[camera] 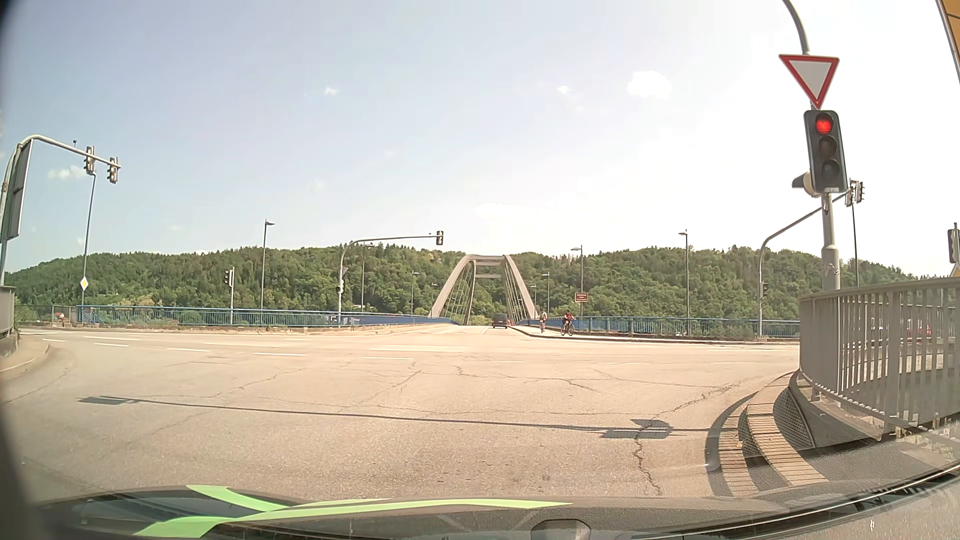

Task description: Follow the waypoints while adhering to traffic rules and regulations

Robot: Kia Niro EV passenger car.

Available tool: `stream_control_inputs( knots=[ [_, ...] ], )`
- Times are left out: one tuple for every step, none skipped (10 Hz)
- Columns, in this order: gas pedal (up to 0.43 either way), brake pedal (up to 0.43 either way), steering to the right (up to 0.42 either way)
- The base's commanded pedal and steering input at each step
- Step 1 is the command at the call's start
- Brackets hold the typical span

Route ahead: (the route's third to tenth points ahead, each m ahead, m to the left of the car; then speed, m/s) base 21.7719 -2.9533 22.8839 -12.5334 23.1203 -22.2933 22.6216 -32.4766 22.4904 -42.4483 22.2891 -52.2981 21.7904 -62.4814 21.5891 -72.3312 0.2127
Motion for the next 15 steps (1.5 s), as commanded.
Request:
stream_control_inputs(
  knots=[
    [0.000, 0.085, 0.039],
    [0.000, 0.098, 0.039],
    [0.000, 0.122, 0.039],
    [0.000, 0.165, 0.039],
    [0.000, 0.201, 0.039],
    [0.000, 0.213, 0.038],
    [0.000, 0.232, 0.038],
    [0.000, 0.244, 0.038],
    [0.000, 0.250, 0.039],
    [0.000, 0.250, 0.038],
    [0.000, 0.250, 0.039],
    [0.000, 0.256, 0.039],
    [0.000, 0.256, 0.039],
    [0.000, 0.262, 0.039],
    [0.000, 0.262, 0.039]
  ],
)
